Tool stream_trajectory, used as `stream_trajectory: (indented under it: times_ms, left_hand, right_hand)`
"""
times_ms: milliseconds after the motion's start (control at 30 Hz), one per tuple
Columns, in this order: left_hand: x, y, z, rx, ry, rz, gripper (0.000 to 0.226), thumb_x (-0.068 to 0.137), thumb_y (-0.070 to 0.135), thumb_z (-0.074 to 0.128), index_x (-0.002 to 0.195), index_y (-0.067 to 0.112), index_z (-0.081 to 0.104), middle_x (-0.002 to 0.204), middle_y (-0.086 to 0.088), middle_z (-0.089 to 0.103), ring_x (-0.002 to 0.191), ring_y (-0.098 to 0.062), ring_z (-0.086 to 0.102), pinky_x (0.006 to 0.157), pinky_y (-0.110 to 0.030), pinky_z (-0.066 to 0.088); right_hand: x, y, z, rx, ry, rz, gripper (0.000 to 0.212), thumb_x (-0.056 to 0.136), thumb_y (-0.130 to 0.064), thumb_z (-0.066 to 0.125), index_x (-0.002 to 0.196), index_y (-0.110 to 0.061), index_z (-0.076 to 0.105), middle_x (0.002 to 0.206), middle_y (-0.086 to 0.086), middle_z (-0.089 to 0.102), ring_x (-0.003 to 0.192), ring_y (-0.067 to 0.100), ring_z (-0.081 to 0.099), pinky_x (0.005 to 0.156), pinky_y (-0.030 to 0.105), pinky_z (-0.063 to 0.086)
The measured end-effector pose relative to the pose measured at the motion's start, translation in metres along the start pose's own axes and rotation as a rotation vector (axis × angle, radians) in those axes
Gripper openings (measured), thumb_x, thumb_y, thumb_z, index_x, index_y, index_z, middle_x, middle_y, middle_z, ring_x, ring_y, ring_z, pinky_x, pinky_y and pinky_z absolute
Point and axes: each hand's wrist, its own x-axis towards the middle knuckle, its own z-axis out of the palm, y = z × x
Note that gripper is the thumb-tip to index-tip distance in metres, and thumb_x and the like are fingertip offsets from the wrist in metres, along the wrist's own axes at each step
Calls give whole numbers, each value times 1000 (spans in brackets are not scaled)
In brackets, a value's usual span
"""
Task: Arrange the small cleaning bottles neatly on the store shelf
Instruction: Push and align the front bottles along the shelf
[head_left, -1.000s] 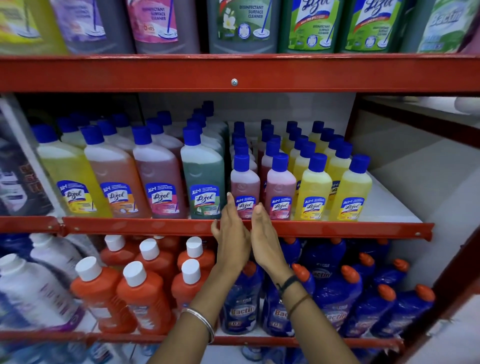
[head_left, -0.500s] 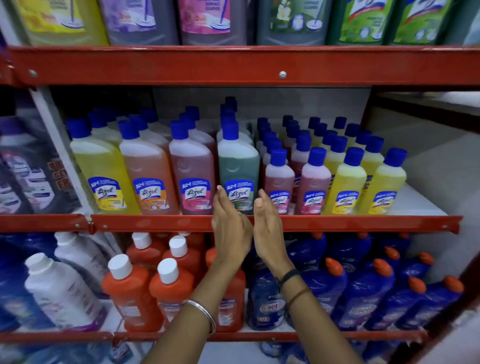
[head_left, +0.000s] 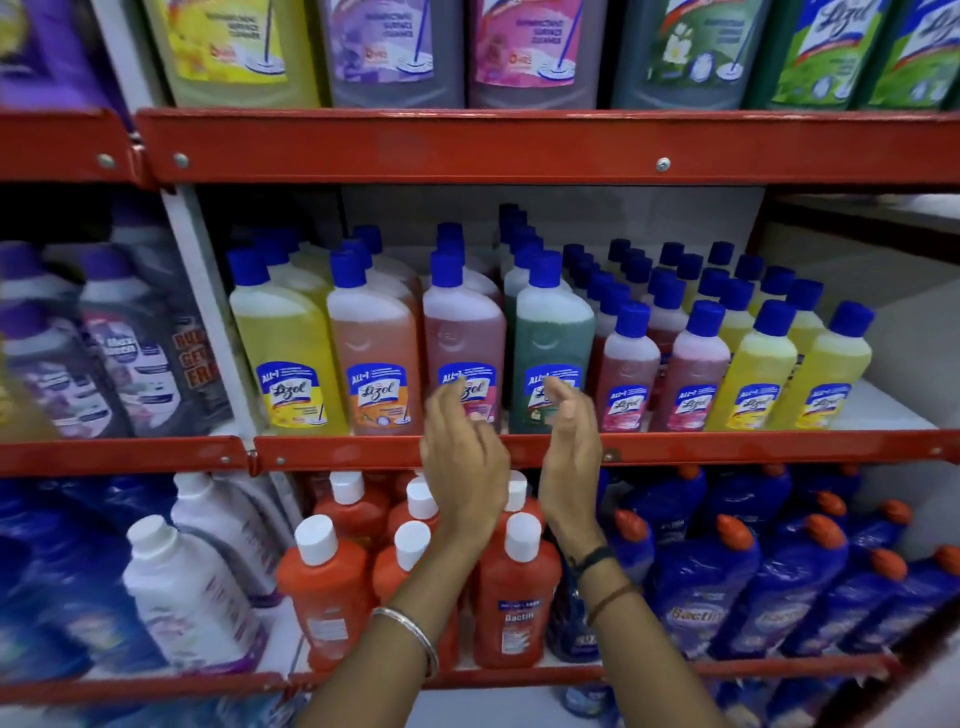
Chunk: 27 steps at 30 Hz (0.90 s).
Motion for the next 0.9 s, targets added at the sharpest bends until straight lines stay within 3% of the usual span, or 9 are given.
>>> stream_trajectory:
  times_ms: [67,133,233,367,500,600,667,767,900]
  left_hand:
    - [7,-12,-11,13,-12,-24,53,79,12,34,131,6,40,136,-15,44,121,-33,47,96,-43,44]
    - [12,-22,-15,40,-115,-34,56,84,8,35,139,6,30,146,-16,34,132,-30,36,103,-40,38]
    - [13,-28,-18,23,-234,-43,63,87,-1,39,146,8,17,151,-16,28,137,-29,30,106,-40,35]
    - [15,-28,-26,8,-302,-53,64,89,1,38,147,11,14,150,-14,28,134,-27,32,103,-38,36]
    - [18,-35,-46,-55,-113,23,52,84,10,35,137,7,35,139,-16,39,129,-29,37,108,-37,33]
    - [30,-54,-62,-36,17,-34,59,81,4,39,139,6,29,139,-20,32,129,-32,34,109,-40,32]
    - [38,-66,-71,-12,-53,-102,64,87,8,45,145,8,18,146,-19,24,136,-32,27,110,-46,31]
    - [41,-73,-78,62,-205,-147,74,91,23,52,148,11,6,153,-16,21,140,-29,24,108,-42,29]
    - [44,-76,-78,84,-242,-174,81,85,9,58,148,13,8,152,-14,26,137,-28,29,106,-38,31]
  right_hand:
    - [-5,-4,14,3,-119,41,73,85,-69,24,128,-18,52,132,0,56,125,6,49,105,26,38]
    - [-4,0,27,-86,-224,147,73,90,-61,23,139,-11,41,148,8,43,138,16,37,116,34,27]
    - [-9,5,41,-243,-294,164,83,87,-64,16,144,-6,32,154,12,33,143,18,28,117,25,16]
    - [-13,4,44,-249,-230,130,95,79,-74,12,140,-6,39,149,13,41,139,19,35,115,24,21]
    - [-28,-8,53,-144,-107,-52,79,85,-69,22,128,-9,50,131,4,52,122,12,47,107,27,35]
    - [-37,-19,78,-127,-357,31,80,86,-67,21,140,-10,39,148,1,39,137,10,33,111,15,20]
    - [-37,-22,94,-169,-512,161,71,93,-54,23,147,-9,23,158,5,22,145,11,18,112,15,9]
    - [-34,-22,108,-222,-531,210,72,94,-51,24,149,-7,13,160,8,11,147,14,9,116,23,4]
    - [-33,-19,111,-239,-479,218,85,85,-65,20,147,-8,23,158,9,22,145,16,19,119,27,11]
